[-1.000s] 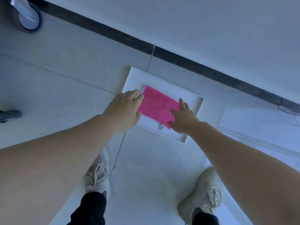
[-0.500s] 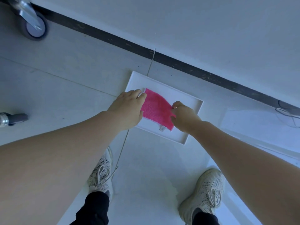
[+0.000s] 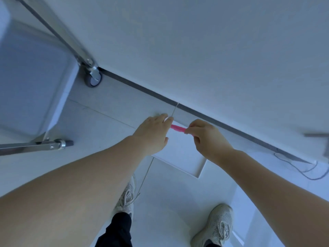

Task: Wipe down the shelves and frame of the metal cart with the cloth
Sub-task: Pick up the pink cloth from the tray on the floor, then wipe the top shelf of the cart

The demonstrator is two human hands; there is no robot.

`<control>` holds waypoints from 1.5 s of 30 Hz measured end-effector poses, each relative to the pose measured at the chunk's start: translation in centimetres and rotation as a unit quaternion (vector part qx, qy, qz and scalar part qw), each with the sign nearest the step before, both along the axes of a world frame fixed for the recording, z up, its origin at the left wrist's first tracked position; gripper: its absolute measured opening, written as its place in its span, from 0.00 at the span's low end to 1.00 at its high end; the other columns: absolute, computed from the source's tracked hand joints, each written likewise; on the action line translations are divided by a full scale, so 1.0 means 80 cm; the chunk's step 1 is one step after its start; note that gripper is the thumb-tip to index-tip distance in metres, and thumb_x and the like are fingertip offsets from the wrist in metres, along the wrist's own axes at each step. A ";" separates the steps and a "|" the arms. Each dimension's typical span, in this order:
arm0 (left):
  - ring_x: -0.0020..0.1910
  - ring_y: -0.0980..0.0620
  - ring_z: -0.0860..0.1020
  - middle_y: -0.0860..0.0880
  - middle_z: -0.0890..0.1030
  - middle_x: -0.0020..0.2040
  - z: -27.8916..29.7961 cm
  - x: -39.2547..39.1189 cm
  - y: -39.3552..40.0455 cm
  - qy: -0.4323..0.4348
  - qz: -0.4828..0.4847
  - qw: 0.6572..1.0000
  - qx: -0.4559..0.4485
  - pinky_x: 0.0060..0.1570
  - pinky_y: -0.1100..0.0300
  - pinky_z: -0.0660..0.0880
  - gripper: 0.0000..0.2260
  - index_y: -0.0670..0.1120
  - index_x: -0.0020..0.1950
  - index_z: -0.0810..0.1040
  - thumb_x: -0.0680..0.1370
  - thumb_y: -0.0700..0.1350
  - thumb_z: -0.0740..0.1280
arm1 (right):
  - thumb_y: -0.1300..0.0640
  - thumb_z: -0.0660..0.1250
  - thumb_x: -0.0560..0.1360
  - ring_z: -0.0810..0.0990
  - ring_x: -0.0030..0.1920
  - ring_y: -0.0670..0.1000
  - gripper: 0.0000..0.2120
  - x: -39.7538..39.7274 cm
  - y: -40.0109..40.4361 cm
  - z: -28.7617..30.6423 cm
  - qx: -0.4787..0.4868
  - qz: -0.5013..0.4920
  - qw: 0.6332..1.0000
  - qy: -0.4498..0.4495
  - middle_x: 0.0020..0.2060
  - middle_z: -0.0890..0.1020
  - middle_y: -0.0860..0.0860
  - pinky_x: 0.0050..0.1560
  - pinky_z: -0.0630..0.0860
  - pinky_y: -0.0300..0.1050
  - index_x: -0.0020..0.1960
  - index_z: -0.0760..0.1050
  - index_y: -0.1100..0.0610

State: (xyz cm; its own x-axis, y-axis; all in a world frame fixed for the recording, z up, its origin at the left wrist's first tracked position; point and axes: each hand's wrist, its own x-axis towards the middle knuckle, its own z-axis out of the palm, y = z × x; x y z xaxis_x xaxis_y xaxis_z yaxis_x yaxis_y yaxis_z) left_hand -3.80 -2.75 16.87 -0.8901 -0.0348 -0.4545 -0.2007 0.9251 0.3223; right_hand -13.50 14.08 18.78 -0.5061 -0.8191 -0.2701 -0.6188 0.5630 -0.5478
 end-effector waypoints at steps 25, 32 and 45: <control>0.49 0.46 0.79 0.47 0.81 0.50 0.828 0.065 -0.204 0.290 0.130 0.948 0.006 0.48 0.53 0.75 0.13 0.49 0.60 0.72 0.75 0.41 0.63 | 0.78 0.67 0.64 0.80 0.42 0.58 0.17 0.066 -0.155 0.914 -0.246 0.093 0.911 0.317 0.42 0.80 0.57 0.40 0.78 0.47 0.47 0.81 0.62; 0.43 0.45 0.79 0.45 0.82 0.46 0.960 0.171 -0.183 0.393 0.183 0.900 -0.039 0.45 0.55 0.75 0.06 0.46 0.53 0.76 0.76 0.41 0.66 | 0.74 0.65 0.70 0.78 0.43 0.57 0.15 0.120 -0.114 0.993 -0.258 0.116 0.891 0.356 0.43 0.78 0.55 0.41 0.76 0.48 0.50 0.81 0.60; 0.46 0.48 0.77 0.46 0.80 0.47 1.017 0.380 -0.165 0.448 0.225 0.859 -0.109 0.50 0.54 0.73 0.08 0.43 0.52 0.81 0.78 0.39 0.63 | 0.71 0.63 0.72 0.78 0.40 0.60 0.11 0.274 -0.134 1.018 -0.294 0.147 0.870 0.368 0.44 0.79 0.57 0.37 0.76 0.50 0.48 0.81 0.63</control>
